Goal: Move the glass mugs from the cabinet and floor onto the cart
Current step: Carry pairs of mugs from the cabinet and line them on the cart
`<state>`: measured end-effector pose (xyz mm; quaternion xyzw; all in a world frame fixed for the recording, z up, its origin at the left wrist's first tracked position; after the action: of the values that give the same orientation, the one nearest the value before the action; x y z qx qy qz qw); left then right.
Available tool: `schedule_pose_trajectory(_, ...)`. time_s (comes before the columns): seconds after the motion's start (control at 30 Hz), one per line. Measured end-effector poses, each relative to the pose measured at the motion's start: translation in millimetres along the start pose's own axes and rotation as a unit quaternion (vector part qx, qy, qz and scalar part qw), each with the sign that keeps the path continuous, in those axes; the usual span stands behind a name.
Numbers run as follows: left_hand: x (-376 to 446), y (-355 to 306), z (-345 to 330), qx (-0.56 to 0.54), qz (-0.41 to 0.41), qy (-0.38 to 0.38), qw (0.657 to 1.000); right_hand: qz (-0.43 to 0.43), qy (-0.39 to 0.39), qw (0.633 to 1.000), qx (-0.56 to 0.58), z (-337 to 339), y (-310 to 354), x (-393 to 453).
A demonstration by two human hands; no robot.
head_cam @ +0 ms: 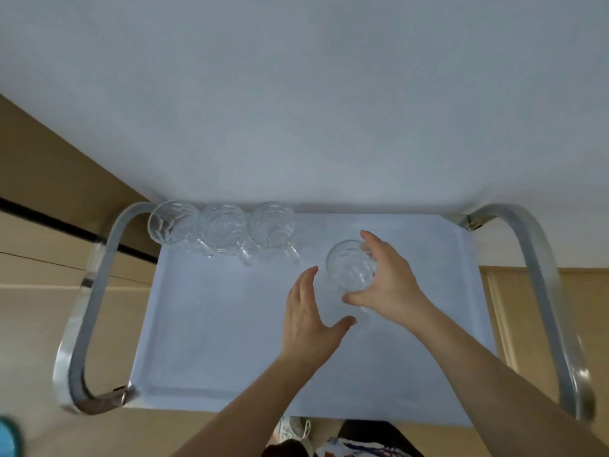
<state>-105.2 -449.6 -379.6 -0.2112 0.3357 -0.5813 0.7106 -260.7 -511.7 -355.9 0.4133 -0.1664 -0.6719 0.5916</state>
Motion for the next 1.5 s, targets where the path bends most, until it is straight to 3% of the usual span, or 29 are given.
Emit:
schedule_pose_trajectory(0.3,8.2,31.6,51.7,0.105,-0.04,-0.095,0.989,0.053,-0.028,0.998,-0.014,-20.1,29.6,57.8)
schedule_pose_trajectory(0.67,8.1,56.1,60.1,0.216,-0.022,-0.077,0.973,0.076,-0.036,0.996,-0.008,-29.5,37.0,75.7)
schedule_pose_trajectory(0.9,9.3,39.7,71.9,0.202,-0.058,-0.061,0.976,0.069,-0.059,0.995,-0.05,-11.2,39.1,46.8)
schedule_pose_trajectory(1.17,3.2,-30.9,111.6,0.157,-0.187,-0.082,0.966,0.067,-0.136,0.983,-0.103,38.0,61.4,-37.4)
schedule_pose_trajectory(1.5,-60.7,-132.7,118.2,0.116,-0.378,-0.073,0.916,0.017,-0.243,0.954,-0.176,78.4,56.1,-183.0)
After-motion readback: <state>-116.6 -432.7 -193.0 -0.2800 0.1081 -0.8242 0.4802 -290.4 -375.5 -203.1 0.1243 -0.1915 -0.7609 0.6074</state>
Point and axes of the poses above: each hand's wrist, its own x-axis towards the middle knuckle, its own z-axis out of the back of the hand, y = z × x, the point moved 10 cm from there along x, towards the middle knuckle, and after that the axes turned 4 degrees about -y, right-handed, at the moved point
